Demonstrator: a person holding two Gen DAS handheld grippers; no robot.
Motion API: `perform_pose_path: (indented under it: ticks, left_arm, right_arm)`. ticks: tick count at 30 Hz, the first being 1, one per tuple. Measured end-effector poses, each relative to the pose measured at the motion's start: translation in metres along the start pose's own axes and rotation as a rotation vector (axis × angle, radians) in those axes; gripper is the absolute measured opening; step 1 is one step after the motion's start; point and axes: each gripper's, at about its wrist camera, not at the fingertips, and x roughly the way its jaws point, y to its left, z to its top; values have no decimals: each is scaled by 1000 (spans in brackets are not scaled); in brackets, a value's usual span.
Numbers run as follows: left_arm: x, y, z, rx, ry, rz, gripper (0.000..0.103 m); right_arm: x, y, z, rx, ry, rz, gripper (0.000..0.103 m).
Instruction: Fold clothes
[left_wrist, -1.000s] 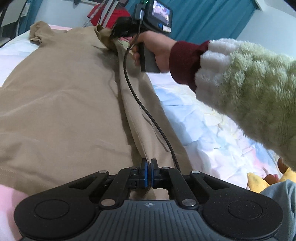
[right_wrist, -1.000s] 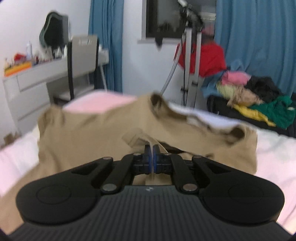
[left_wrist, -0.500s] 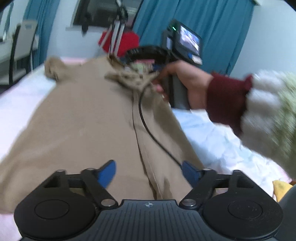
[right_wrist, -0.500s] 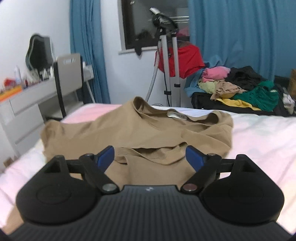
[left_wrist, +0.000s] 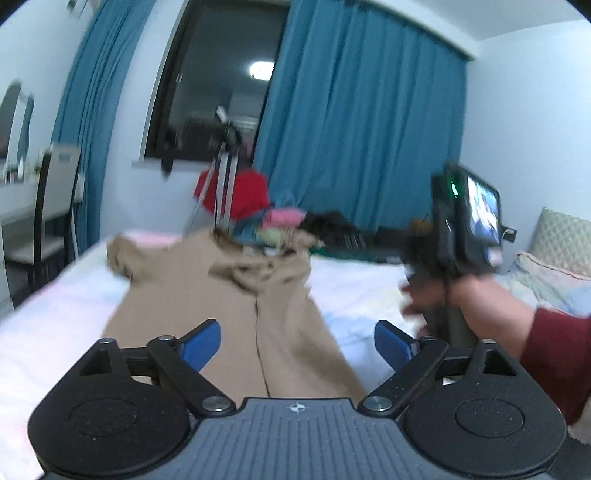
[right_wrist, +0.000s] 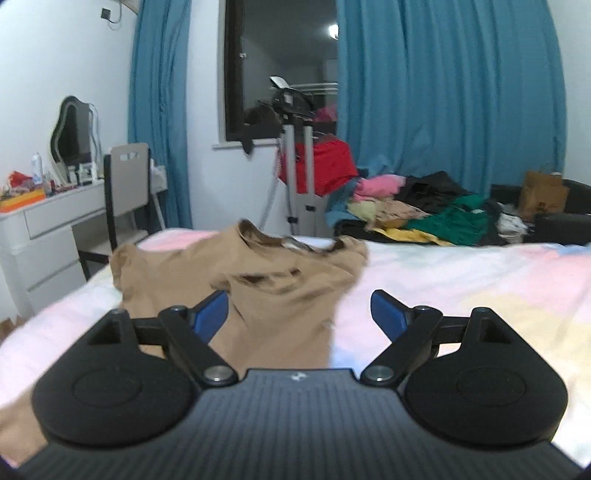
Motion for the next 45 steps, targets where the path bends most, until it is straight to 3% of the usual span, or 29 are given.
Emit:
perform_pose_path:
  ticks: [4,10,16,20,28,32,37,41,45]
  left_arm:
    - [-7,-5,4,44,-46,40,96]
    - [15,19,7,-53,0,93,96]
    - [31,37,4,-100,41,163,101]
    - [33,38,1,-80,45,200,102]
    - [48,36,-5,-75,92,199,103]
    - [67,58,-4,-186,132,176,103]
    - [121,110,12,-360,210,211,102]
    - [170,172,22,-560,173,217,103]
    - [228,235,23,-688,152,243,102]
  right_arm:
    - [-43,-6,-10,70,-36,14,85]
    - [-84,-2,-20,134,-111,68,85]
    - [-84,6,-23,131,-141,84,85]
    - [-81,5,-26,149,-129,90,85]
    - [-85,4,-31,170,-120,82,85]
    - [-86,2,-33,184,-112,73,85]
    - [-79,-4,-37,222,-95,71,85]
    - [-59,-10,-40,241,-67,46,85]
    - [-34,-18,-46,287,-30,20,85]
